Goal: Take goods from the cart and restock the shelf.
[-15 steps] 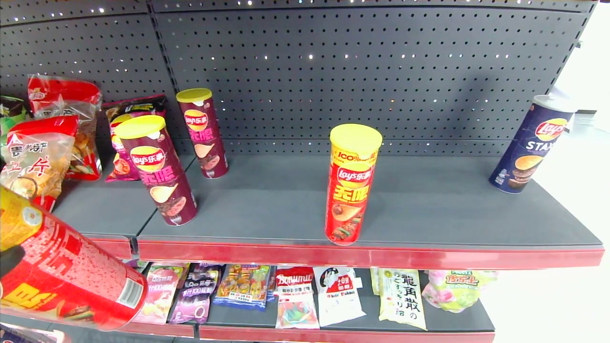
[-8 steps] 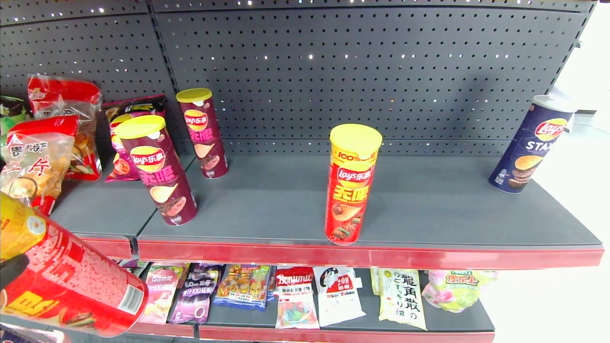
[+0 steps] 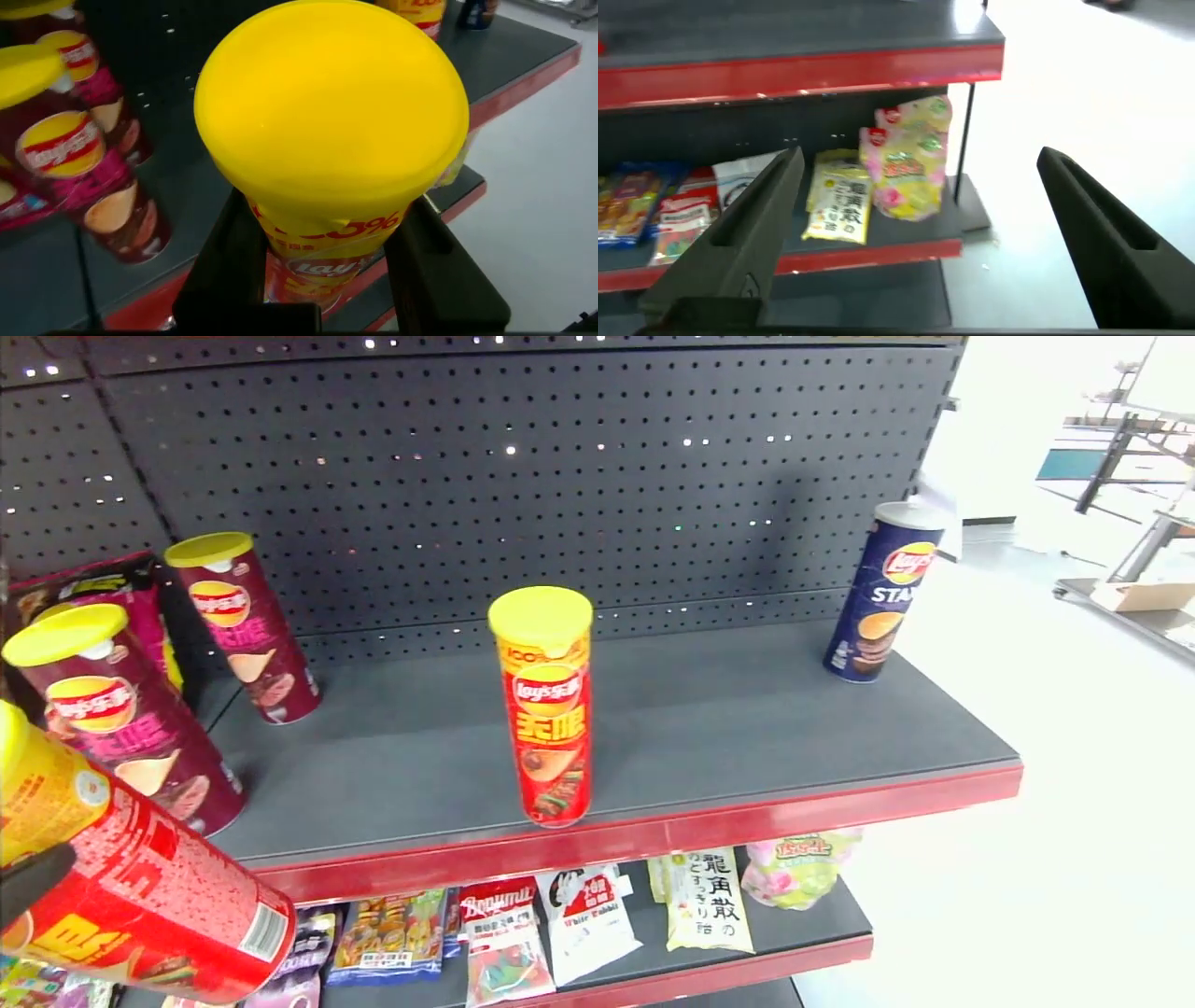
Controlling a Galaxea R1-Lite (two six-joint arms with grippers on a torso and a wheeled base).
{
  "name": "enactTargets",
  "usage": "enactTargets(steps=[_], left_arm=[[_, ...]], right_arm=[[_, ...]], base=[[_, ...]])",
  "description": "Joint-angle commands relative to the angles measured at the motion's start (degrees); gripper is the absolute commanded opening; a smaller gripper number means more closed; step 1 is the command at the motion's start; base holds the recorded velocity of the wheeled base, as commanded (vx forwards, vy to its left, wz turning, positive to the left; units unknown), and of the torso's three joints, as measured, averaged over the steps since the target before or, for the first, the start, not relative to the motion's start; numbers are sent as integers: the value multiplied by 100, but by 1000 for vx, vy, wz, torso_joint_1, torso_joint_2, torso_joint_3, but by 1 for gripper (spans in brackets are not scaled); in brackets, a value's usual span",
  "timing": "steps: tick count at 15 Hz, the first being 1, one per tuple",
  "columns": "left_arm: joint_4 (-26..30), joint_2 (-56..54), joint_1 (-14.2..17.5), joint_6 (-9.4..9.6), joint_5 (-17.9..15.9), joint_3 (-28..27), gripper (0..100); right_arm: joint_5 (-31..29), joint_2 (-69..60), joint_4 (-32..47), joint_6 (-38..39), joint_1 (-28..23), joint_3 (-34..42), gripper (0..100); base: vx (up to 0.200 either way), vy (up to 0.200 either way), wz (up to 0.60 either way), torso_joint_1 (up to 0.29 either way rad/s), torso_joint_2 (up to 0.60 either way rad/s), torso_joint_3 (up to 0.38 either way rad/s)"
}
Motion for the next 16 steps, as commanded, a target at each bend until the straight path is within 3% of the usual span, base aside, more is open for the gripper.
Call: enactTargets(steps=[1,7,10,12,16], left_arm=[[2,56,-1,2,10,-6,0],[2,513,8,2,54,-252,0],[-15,1243,-1,2,-87,-595,0],[-15,1999,-1,11,-385,-937,0],[-138,3036,8,63,-350,-1474,0]], right_arm=[[2,7,5,11,1,0,100],[2,7,5,19,1,0,100],[2,7,5,19,1,0,100],[2,7,5,19,1,0,100],[2,7,-4,19,1,0,100]], base=[[0,0,0,0,0,0],[0,0,0,0,0,0],[0,0,0,0,0,0],[0,0,0,0,0,0],[0,0,0,0,0,0]])
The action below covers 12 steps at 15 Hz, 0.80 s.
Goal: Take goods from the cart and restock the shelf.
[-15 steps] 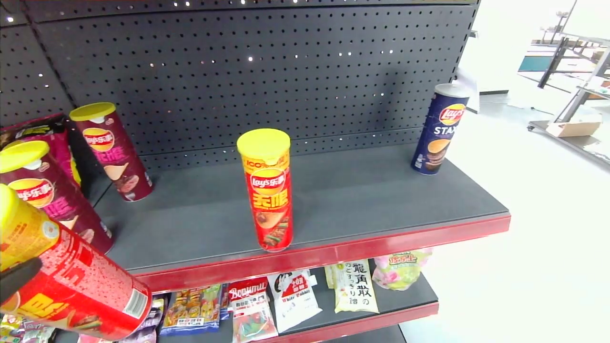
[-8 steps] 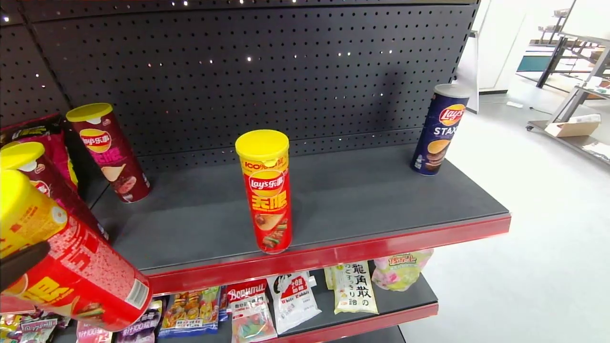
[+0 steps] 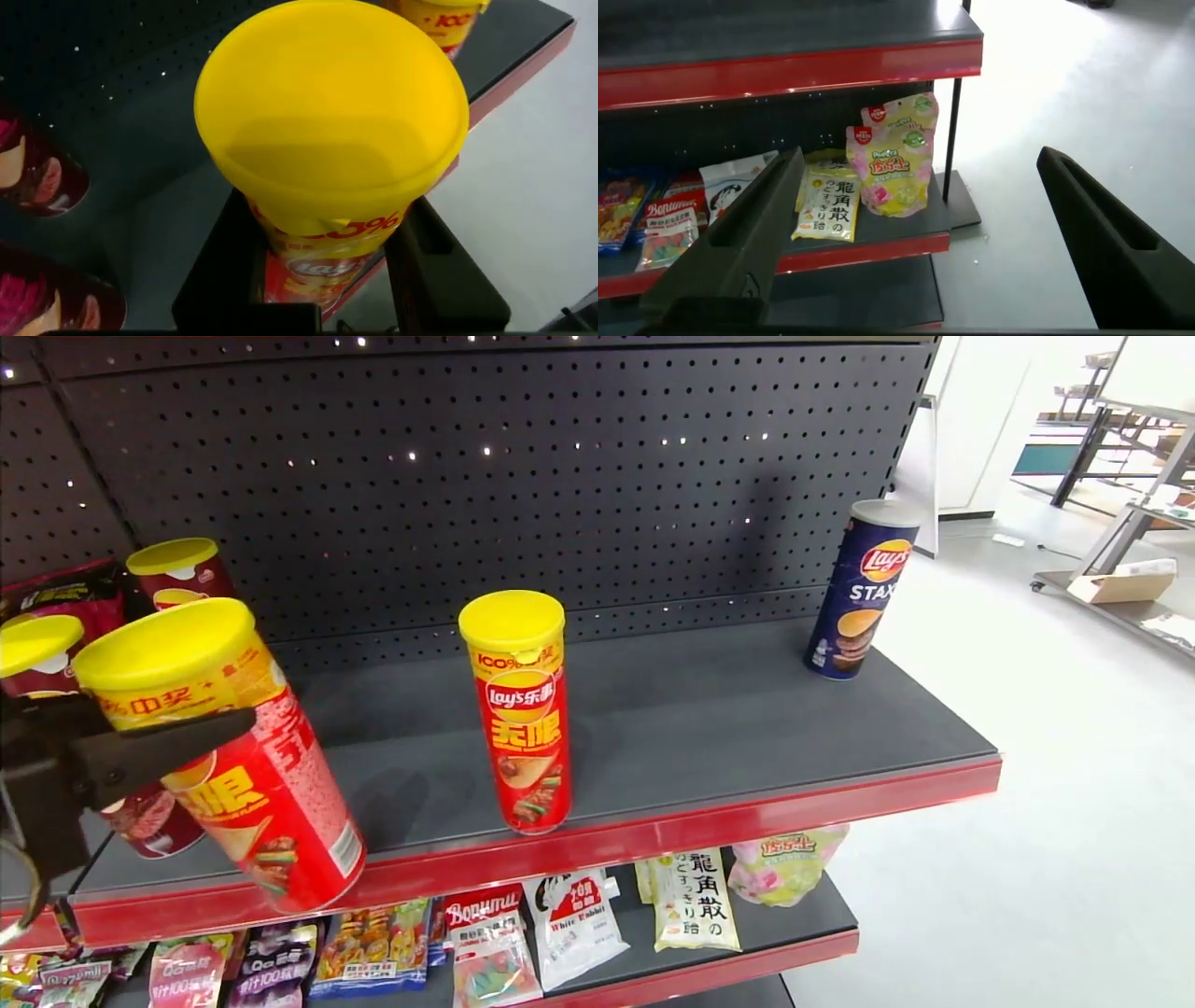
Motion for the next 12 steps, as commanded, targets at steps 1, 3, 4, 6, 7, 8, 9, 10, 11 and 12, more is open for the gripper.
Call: enactTargets(steps=[1,3,4,6,7,8,9,10,11,12], left_arm=[[-136,838,4,17,8,-306,0],[-400,1155,4,17,78,-421,0],[-760,1568,4,17,158,-640,0],[-962,2192,-5,-18,131,-1133,0],[-962,2341,-5,-27,140,-1256,0],[-980,2719,-5,-27,131,-1537,0],[-980,2719,-5,-27,131,-1537,0],[-1288,3211,-40,-36,131,-1880,0],[-1613,3466,-154,-36,131,-1950,0],[-1912,3703,-215,-27,131,-2012,0]], right_arm=[[2,7,-1,2,1,0,100],[2,7,-1,2,1,0,100],[2,7,-1,2,1,0,100],[2,7,-1,2,1,0,100],[2,7,-1,2,1,0,100],[2,7,-1,2,1,0,100],[2,7,-1,2,1,0,100],[2,7,-1,2,1,0,100],[2,7,-1,2,1,0,100],[2,7,-10,2,1,0,100]], base=[[0,0,0,0,0,0],[0,0,0,0,0,0],[0,0,0,0,0,0],[0,0,0,0,0,0],[0,0,0,0,0,0],[0,0,0,0,0,0],[0,0,0,0,0,0],[0,0,0,0,0,0],[0,0,0,0,0,0],[0,0,0,0,0,0]])
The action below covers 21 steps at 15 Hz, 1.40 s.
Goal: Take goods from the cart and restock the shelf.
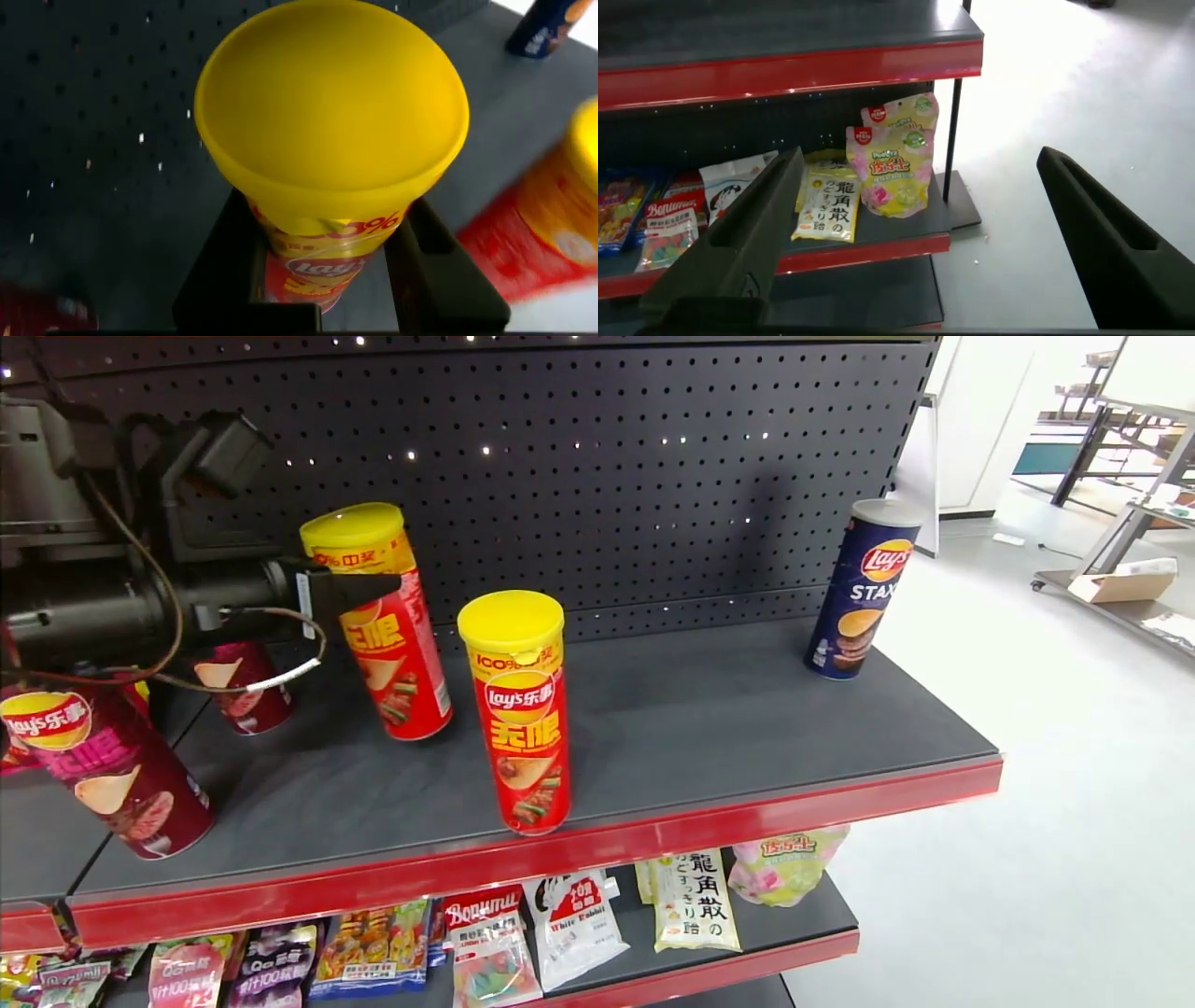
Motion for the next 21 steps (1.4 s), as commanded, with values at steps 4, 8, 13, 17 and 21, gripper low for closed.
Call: enactTargets(steps=[4,8,13,17,21], left_arm=[[-919,1508,-366,-14,6,-726,0],[-946,2193,-542,-14,6,-1535,0],[-893,2167,-559,-181,-100,-1676,0],[-893,2114,-612,-251,-179,-1667,0],[-893,2114,-630,-207,-161,-1623,0]], right_arm=[[2,7,1,0,1,0,100],[2,7,1,0,1,0,100],[2,7,1,0,1,0,100],[2,7,-8,0,1,0,100],[2,7,1,0,1,0,100]], base=[[0,0,0,0,0,0],[0,0,0,0,0,0],[0,0,0,0,0,0],[0,0,0,0,0,0],[0,0,0,0,0,0]])
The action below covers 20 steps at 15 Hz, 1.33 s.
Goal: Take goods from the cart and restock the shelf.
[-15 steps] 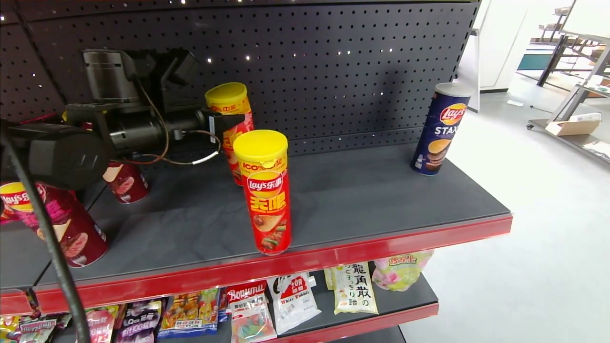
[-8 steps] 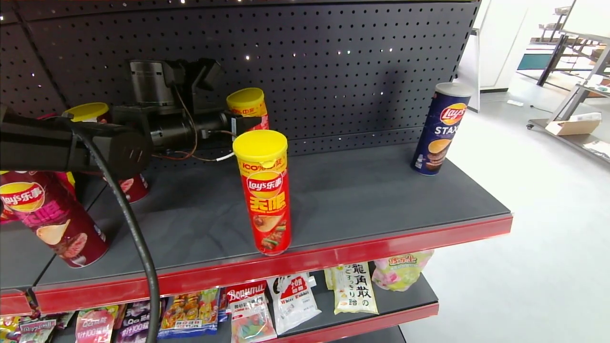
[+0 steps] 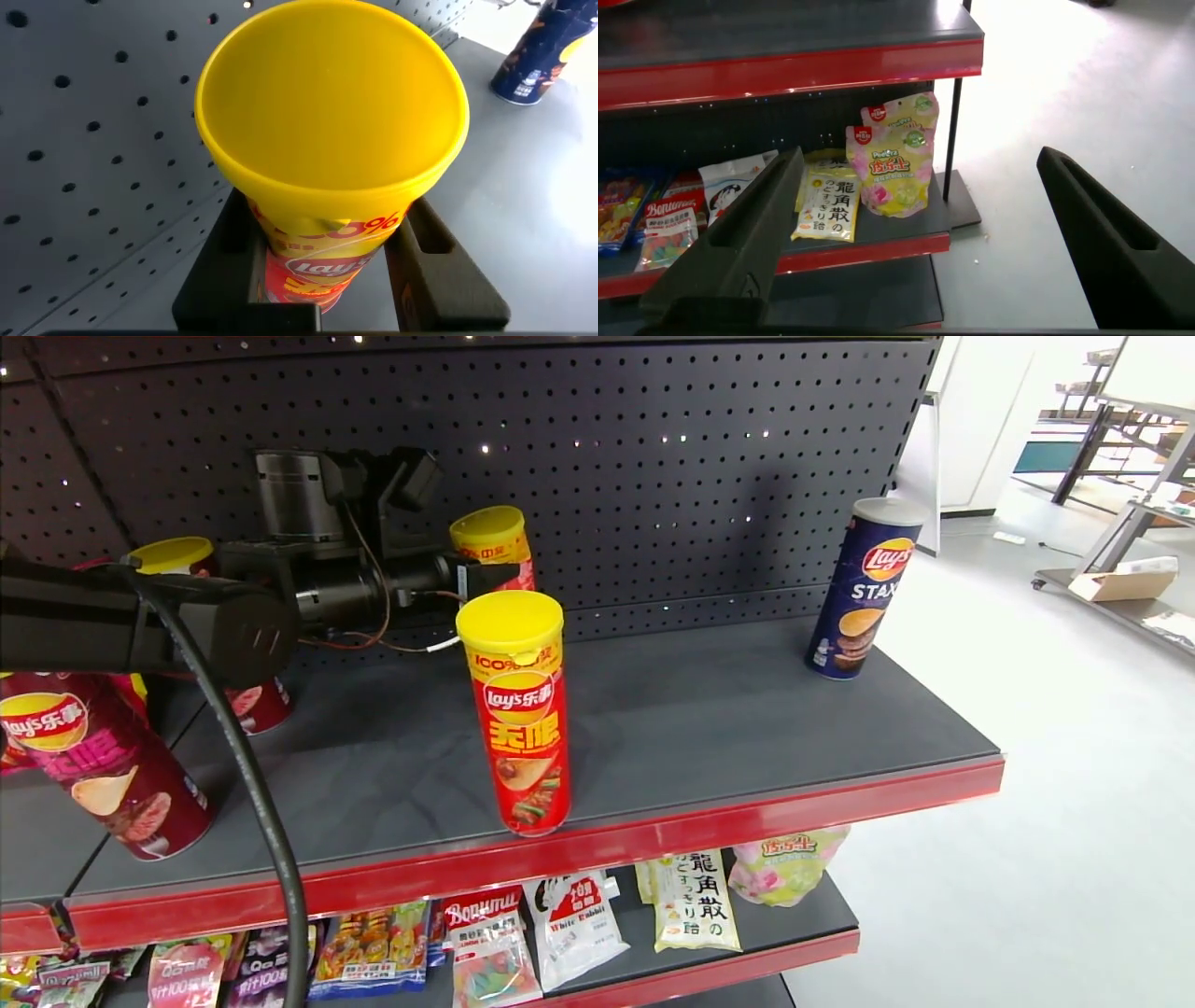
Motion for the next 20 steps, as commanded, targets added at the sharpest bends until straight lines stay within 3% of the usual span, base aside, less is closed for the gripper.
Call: enactTargets(steps=[1,20], left_arm=[[0,-42,-7,6,-1,16,0],[43,-104,-112,15,-1,244,0]], right_arm=[[2,7,-1,2,1,0,100],[2,7,-1,2,1,0,100]], base=[[0,0,0,0,0,0],[0,0,0,0,0,0]])
